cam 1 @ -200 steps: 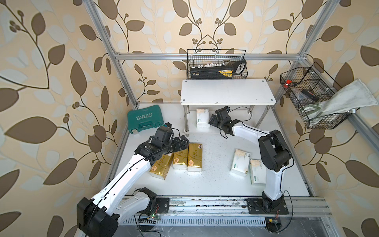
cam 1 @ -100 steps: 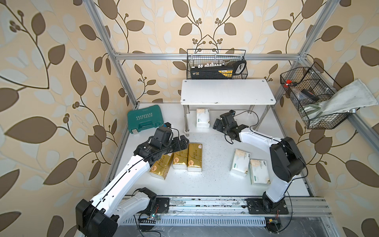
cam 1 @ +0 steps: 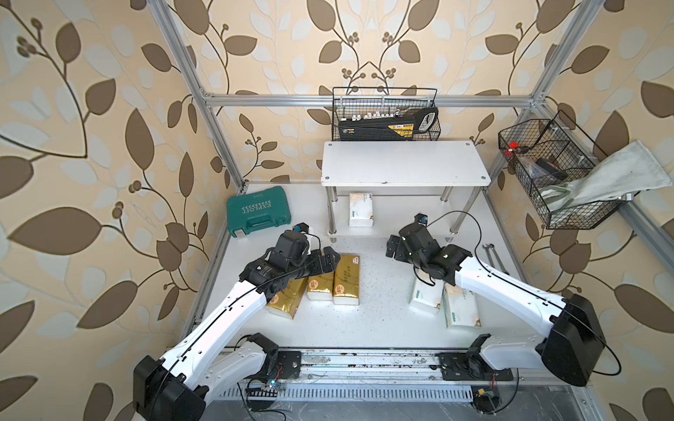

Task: Place the tissue boxes on the shelf by color
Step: Pick up the box of tissues from the center of the board.

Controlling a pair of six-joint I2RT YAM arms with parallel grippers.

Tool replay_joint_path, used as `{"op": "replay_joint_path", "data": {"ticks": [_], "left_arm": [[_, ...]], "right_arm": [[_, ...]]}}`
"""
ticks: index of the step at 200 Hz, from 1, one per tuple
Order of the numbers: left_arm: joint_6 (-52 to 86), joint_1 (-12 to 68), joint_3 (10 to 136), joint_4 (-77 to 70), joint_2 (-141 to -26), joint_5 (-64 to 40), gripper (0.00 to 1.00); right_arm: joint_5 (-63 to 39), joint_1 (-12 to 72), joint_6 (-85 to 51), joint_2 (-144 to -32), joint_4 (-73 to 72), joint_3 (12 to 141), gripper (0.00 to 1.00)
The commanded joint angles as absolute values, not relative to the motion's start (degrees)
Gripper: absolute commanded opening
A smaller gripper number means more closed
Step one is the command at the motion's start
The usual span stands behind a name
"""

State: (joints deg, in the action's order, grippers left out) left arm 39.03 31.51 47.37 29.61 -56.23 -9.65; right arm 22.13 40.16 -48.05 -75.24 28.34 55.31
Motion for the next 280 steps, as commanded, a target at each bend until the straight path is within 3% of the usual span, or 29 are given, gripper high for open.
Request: {"op": "replay_joint_path", "data": {"ticks": [1, 60, 111, 280], "left_arm": [[39.0, 33.64, 46.73, 25.61, -55.62, -11.53, 0.99], [40.94, 43.41, 46.81, 21.42, -61.15, -7.35, 0.99], [41.31, 50.88, 51.22, 19.8, -69.21, -4.03, 0.99], [41.57, 52.12, 51.33, 20.74, -70.53, -0.92, 0.99]], "right_arm": [[26.73, 43.27, -54.24, -72.01, 39.9, 51.48, 0.99], [27.98, 45.82, -65.35, -61.0, 47.82, 40.81, 0.99], [28.35, 45.92, -67.2, -55.88, 49.48, 36.85, 0.99], [24.06, 48.71, -67.31, -65.28, 39.22, 33.41, 0.99]]}}
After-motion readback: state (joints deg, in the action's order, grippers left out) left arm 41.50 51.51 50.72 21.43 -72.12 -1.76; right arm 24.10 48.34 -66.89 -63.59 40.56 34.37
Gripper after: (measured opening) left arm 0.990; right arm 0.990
